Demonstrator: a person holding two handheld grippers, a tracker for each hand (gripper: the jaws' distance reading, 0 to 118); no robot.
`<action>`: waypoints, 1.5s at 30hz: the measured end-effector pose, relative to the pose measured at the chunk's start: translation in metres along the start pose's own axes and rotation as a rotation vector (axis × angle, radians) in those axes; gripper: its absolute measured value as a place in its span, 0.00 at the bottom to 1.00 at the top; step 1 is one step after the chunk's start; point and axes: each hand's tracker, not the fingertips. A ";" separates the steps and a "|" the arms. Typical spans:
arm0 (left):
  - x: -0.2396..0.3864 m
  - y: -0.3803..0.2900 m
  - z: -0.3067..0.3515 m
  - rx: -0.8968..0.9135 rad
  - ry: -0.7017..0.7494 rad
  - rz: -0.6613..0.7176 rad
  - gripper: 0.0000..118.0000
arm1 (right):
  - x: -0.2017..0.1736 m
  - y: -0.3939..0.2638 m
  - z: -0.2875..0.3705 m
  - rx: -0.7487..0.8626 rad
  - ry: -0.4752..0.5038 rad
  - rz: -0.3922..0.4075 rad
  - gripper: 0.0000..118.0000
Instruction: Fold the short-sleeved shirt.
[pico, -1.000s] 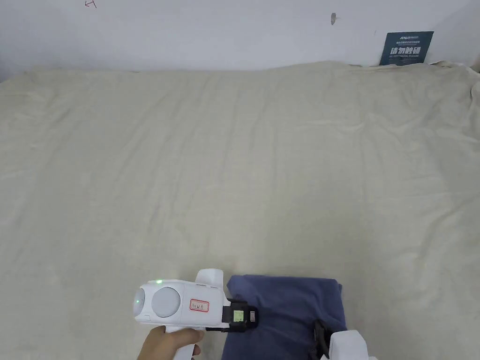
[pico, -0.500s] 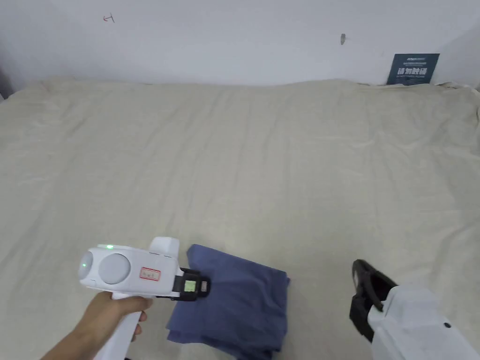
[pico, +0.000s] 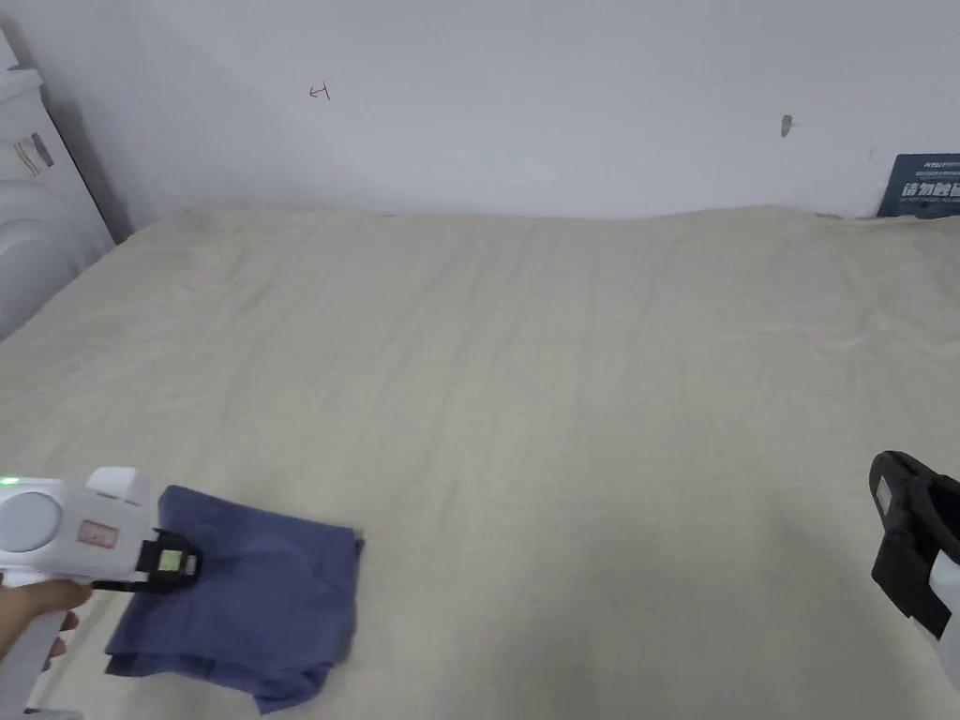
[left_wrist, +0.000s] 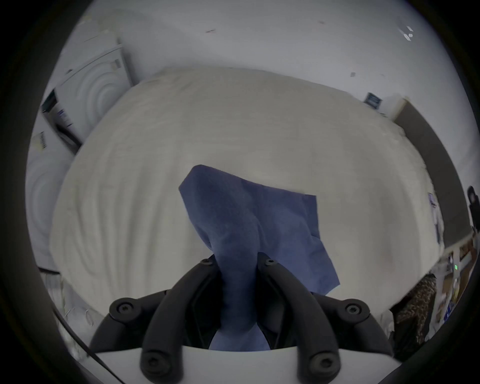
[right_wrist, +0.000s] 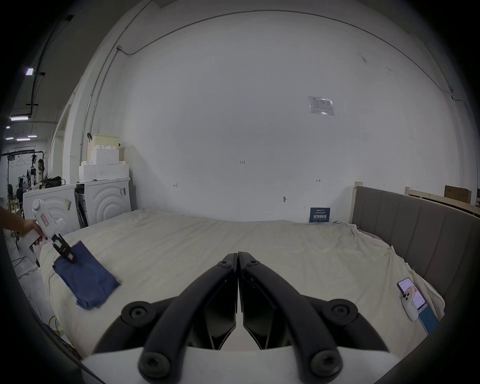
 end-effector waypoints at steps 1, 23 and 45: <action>-0.014 0.000 -0.001 -0.009 0.026 0.039 0.17 | -0.002 0.000 -0.003 0.000 -0.003 0.002 0.00; -0.049 -0.023 0.009 0.178 0.355 0.315 0.92 | 0.003 0.003 0.001 -0.050 -0.016 -0.013 0.00; 0.224 -0.049 0.232 1.108 0.200 -0.006 0.60 | 0.038 0.084 0.069 0.111 -0.104 0.083 0.00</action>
